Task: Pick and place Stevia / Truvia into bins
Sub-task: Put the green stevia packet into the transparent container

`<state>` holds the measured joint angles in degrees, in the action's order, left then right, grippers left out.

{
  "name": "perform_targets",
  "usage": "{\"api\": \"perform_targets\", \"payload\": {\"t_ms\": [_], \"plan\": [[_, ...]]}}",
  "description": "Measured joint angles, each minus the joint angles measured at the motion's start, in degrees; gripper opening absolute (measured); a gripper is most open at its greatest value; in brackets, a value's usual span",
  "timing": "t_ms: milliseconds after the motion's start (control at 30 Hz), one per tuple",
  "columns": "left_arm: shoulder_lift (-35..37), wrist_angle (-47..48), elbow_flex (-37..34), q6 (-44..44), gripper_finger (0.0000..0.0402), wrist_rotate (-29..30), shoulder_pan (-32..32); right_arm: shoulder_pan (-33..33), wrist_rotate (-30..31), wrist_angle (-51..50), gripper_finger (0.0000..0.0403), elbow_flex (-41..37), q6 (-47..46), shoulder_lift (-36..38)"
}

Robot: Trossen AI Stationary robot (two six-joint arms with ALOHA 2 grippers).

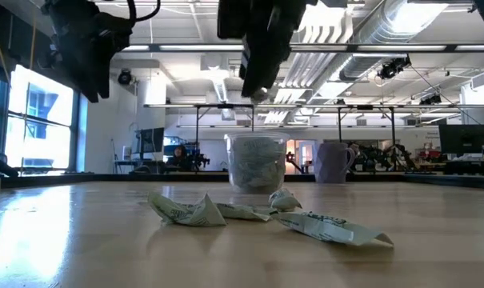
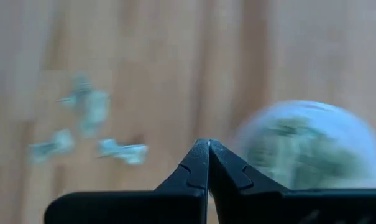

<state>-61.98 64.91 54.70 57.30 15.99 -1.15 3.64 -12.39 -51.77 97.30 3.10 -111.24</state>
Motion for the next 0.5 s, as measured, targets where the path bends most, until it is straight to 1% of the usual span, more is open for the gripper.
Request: {"api": "perform_targets", "payload": {"t_ms": [67, 200, 267, 333, 400, 433, 500], "plan": [[0.0, -0.1, 0.0, 0.0, 0.0184, 0.0, 0.0, -1.3, -1.8, -0.3, 0.0, 0.0, -0.4, 0.3], [0.0, -1.7, 0.0, 0.1, 0.0184, 0.1, 0.0, 0.1, -0.6, 0.7, 0.0, 0.0, -4.6, 0.4], [0.0, -3.2, 0.0, 0.2, 0.0184, 0.1, 0.0, 2.5, -1.2, 2.8, 0.0, 0.0, -9.1, 0.4], [0.0, -4.5, 0.0, 0.2, 0.0184, 0.1, 0.0, 5.5, -2.1, 3.8, 0.0, 0.0, -16.4, 0.4], [0.0, -5.7, 0.0, 1.0, 0.0184, 0.1, 0.0, 9.1, -5.4, 3.3, 0.0, 0.0, -23.0, 0.4], [0.0, -5.7, 0.0, 1.4, 0.0184, 0.1, 0.0, 10.5, -7.1, 3.3, 0.0, 0.0, -24.8, 0.4], [0.0, -5.6, 0.0, 2.1, 0.0184, 0.1, 0.0, 12.4, -8.4, 3.2, 0.0, 0.0, -25.6, 0.4]]}}
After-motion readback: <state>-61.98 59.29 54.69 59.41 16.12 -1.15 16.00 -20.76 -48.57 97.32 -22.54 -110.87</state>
